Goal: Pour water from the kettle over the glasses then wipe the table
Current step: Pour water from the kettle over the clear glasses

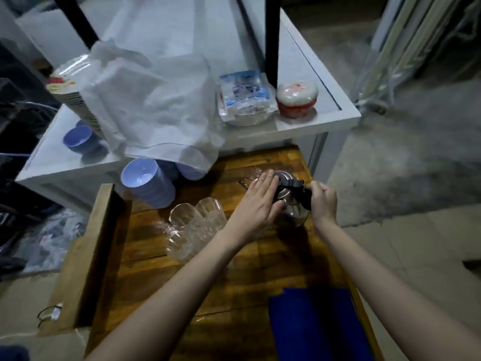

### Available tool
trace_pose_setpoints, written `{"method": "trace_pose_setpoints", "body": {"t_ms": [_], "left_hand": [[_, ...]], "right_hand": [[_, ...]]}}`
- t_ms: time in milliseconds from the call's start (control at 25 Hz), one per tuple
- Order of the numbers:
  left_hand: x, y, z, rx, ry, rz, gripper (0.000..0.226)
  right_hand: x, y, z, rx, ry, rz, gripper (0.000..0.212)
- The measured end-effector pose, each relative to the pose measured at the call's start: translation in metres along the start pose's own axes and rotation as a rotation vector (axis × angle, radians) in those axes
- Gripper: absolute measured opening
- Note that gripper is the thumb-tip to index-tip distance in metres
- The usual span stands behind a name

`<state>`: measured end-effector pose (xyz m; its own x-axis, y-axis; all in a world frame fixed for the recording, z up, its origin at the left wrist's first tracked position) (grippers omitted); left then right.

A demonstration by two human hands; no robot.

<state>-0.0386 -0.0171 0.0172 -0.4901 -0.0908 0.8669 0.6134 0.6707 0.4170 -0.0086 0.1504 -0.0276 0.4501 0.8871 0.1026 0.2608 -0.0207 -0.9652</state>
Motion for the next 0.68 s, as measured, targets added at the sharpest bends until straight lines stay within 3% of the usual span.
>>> {"method": "trace_pose_setpoints", "body": {"t_ms": [240,480,680], "left_hand": [[-0.033,0.018,0.045,-0.028,-0.198,0.089,0.063],[-0.045,0.027,0.065,-0.032,-0.165,0.125,0.065],[-0.053,0.026,0.067,-0.022,-0.125,0.183,0.064]], "right_hand": [[0.033,0.049,0.005,-0.1,0.077,0.183,0.036],[0.043,0.058,0.012,-0.109,0.097,0.273,0.033],[0.041,0.073,0.015,-0.124,0.009,0.257,0.024]]}}
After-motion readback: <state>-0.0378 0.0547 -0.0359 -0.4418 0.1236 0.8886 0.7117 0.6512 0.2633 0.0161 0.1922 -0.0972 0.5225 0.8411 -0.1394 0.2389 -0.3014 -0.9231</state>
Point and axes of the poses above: each hand's wrist, its own z-axis towards the middle knuckle, its own x-axis out of the back of the hand, y = z × x, the point moved 5 cm from there along z, towards the middle knuckle, and after that the axes turned 15 degrees about -y, right-handed, at the moved point
